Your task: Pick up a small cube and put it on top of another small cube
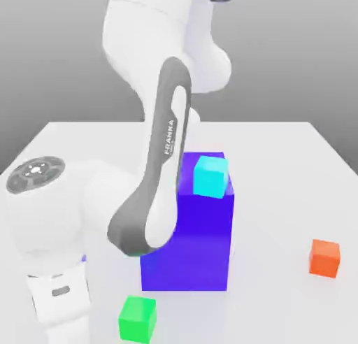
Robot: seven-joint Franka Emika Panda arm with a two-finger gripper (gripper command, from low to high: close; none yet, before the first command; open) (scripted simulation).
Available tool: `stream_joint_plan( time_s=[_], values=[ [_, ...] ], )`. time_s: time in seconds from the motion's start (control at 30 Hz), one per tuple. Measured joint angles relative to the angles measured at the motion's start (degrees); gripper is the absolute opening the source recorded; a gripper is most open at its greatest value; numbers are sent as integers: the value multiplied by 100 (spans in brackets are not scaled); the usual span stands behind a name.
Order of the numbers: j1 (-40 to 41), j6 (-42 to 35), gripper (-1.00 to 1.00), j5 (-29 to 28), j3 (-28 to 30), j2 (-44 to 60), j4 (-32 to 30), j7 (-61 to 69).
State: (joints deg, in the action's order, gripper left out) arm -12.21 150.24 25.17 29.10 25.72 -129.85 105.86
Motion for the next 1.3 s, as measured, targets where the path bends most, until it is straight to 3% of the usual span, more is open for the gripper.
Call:
stream_joint_plan(
  time_s=[0.4, 0.83, 1.3],
  values=[
    [504, -442, -100, 1067, -430, 447, 540, -587],
    [847, -909, -100, 1217, -845, 531, 636, 78],
    [877, -896, -100, 1022, -971, -138, 620, 691]
  ],
)
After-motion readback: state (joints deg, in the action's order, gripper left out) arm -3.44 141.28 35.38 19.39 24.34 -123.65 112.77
